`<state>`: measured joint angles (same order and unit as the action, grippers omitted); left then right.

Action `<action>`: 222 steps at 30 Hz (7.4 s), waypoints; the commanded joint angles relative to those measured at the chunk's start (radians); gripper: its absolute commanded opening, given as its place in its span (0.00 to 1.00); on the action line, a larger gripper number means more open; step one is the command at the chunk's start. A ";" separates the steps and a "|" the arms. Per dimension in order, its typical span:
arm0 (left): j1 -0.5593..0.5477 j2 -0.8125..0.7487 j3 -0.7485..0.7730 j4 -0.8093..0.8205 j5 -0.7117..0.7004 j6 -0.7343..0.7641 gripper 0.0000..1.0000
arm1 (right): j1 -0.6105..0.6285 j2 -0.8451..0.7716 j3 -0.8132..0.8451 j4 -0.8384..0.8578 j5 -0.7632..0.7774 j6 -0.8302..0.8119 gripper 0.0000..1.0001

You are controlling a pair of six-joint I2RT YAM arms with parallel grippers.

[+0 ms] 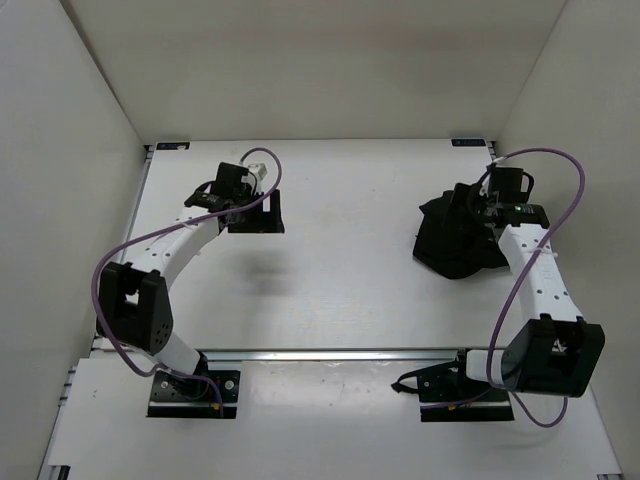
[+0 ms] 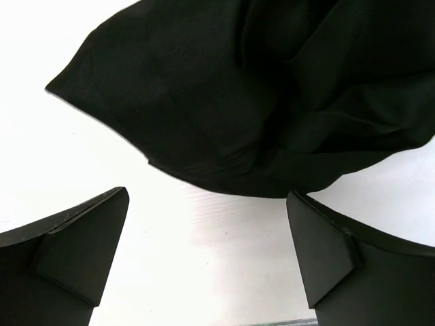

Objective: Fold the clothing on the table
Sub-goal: Grab the skirt from the pile, then move the skirt to the center of the board, then flatten the skirt out

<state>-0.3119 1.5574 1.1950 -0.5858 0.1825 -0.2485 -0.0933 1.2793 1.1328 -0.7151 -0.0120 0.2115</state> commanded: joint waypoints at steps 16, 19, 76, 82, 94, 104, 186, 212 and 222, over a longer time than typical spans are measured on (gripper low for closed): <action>-0.026 -0.017 0.038 -0.080 -0.100 0.124 0.99 | 0.213 0.241 0.134 0.045 0.222 0.057 0.97; 0.005 -0.014 0.040 -0.066 -0.038 0.114 0.99 | 0.219 0.369 0.232 -0.004 0.311 0.052 0.98; -0.119 -0.345 -0.241 0.190 0.251 -0.194 0.99 | 0.412 0.390 0.088 0.623 -0.615 0.210 0.00; -0.211 -0.388 -0.377 0.360 0.310 -0.279 0.97 | 0.393 0.442 0.163 0.524 -0.407 0.241 0.00; -0.285 -0.197 -0.341 0.333 0.114 -0.281 0.73 | 0.450 0.351 0.107 0.070 -0.063 0.310 0.00; -0.274 -0.102 -0.307 0.336 0.081 -0.261 0.88 | 0.411 0.094 -0.212 0.182 -0.161 0.200 0.52; -0.179 0.015 -0.383 0.339 0.216 -0.238 0.82 | 0.473 0.062 -0.217 0.658 -0.347 -0.369 0.93; -0.205 0.139 -0.316 0.127 0.057 -0.227 0.00 | 0.580 0.311 -0.071 0.709 -0.187 -0.414 0.00; -0.170 0.061 -0.371 0.084 0.052 -0.206 0.00 | 0.287 0.321 0.004 0.841 -0.244 -0.178 0.00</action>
<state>-0.4931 1.6485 0.8597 -0.4168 0.2840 -0.4877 0.2298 1.6054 1.0904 0.0624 -0.2653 -0.0254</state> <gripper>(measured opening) 0.020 0.002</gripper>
